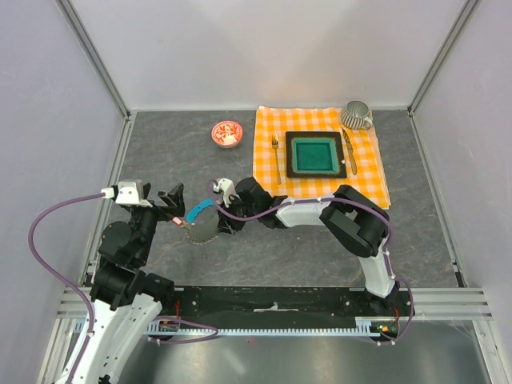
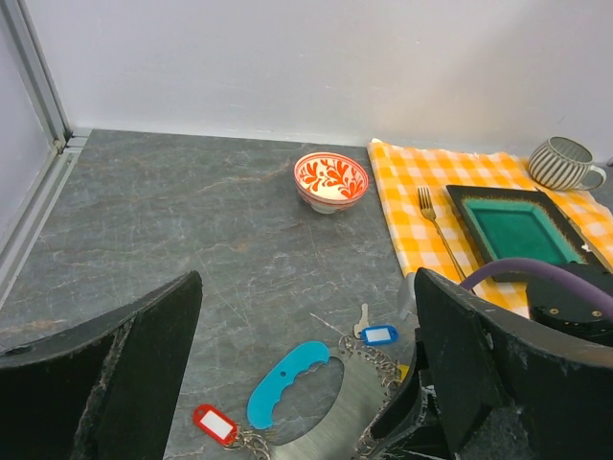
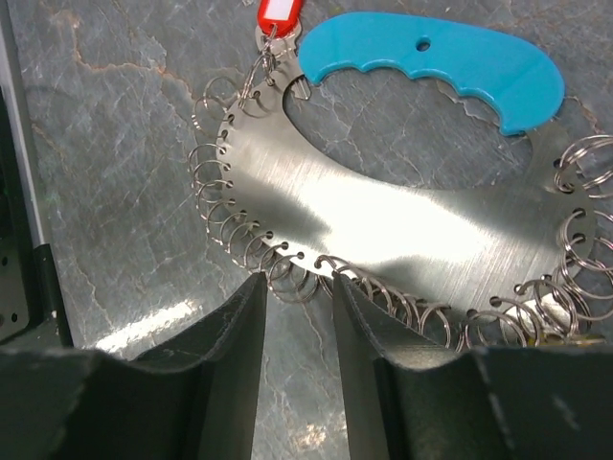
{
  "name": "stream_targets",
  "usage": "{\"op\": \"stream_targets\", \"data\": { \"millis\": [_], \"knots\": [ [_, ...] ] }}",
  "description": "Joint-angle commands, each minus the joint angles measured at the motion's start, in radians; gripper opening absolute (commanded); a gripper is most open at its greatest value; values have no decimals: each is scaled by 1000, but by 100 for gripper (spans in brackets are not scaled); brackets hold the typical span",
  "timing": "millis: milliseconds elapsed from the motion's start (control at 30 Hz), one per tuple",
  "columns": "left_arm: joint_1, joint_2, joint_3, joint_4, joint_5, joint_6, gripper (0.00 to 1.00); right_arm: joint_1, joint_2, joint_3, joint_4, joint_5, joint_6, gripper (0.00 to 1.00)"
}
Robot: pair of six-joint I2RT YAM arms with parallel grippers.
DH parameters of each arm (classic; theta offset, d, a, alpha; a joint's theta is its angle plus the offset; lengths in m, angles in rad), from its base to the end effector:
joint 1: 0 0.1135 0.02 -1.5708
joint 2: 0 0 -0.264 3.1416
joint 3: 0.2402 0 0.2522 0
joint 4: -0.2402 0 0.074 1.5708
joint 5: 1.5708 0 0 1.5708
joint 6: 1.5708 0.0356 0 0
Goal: Put the keys on the keyring
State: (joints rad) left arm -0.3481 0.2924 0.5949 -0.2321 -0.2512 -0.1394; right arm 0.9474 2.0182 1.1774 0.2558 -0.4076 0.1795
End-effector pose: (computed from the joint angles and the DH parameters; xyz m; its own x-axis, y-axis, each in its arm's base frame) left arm 0.0889 -0.0229 0.3275 0.0520 -0.1620 -0.9854 0.1056 0.9821 -0.1559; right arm 0.2403 0.3583 0.1501 -0.4847 -0.3933 -0.7812 -0.8657 0.3434 0.3642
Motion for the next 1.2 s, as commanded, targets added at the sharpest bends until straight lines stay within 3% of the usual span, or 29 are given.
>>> {"op": "stream_targets", "data": {
  "millis": [0,333,600,1167],
  "knots": [
    [9,4,0,17,18,-17,98,4,40,51,43,-30,0,40],
    [9,4,-1,17,24,-19,98,4,24,42,19,-3,-25,40],
    [11,5,-1,17,27,-20,98,5,-39,123,-102,23,-132,41],
    [11,-1,-1,16,30,-20,98,4,68,195,-147,-4,-169,38]
  ]
}}
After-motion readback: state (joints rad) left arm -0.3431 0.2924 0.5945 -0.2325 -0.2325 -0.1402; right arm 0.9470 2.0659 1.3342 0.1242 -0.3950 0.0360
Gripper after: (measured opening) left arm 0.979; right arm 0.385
